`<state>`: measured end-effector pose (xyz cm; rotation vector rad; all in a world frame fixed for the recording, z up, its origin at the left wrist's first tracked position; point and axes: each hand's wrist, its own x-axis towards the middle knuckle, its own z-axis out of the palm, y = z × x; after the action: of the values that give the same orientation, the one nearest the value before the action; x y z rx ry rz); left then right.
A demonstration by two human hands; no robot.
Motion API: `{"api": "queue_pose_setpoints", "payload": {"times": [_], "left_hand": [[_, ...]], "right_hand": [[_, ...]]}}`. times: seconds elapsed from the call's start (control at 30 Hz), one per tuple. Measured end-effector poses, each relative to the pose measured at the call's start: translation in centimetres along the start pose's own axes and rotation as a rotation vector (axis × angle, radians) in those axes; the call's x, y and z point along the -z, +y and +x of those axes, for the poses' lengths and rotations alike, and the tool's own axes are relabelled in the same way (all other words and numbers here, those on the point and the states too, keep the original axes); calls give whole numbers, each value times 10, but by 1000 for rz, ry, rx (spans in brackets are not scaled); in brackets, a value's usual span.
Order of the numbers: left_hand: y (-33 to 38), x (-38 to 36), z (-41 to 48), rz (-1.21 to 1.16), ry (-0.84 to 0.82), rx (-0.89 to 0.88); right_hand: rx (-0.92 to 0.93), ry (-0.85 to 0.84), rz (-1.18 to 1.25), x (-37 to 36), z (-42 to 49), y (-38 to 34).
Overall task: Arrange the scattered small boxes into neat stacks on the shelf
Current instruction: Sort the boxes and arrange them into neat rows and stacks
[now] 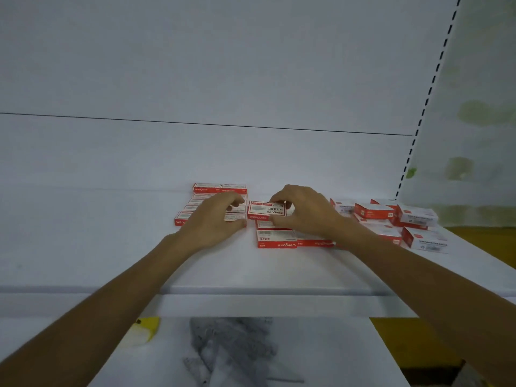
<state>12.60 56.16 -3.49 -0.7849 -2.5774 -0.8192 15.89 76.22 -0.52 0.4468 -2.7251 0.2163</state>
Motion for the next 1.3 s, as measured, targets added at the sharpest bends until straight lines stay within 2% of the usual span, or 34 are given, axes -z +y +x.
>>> {"api": "queue_pose_setpoints", "payload": {"times": [0.23, 0.47, 0.6, 0.9, 1.3], "left_hand": [[-57, 45, -20, 173, 10, 122], [-105, 63, -19, 271, -153, 256], [-120, 57, -18, 326, -198, 255], [-128, 52, -14, 312, -162, 212], [-129, 52, -14, 298, -138, 202]], "right_hand": [[-1, 28, 163, -30, 47, -32], [-49, -21, 175, -61, 92, -51], [-74, -38, 161, -72, 116, -54], [-132, -55, 154, -91, 151, -61], [-169, 24, 153, -101, 158, -65]]}}
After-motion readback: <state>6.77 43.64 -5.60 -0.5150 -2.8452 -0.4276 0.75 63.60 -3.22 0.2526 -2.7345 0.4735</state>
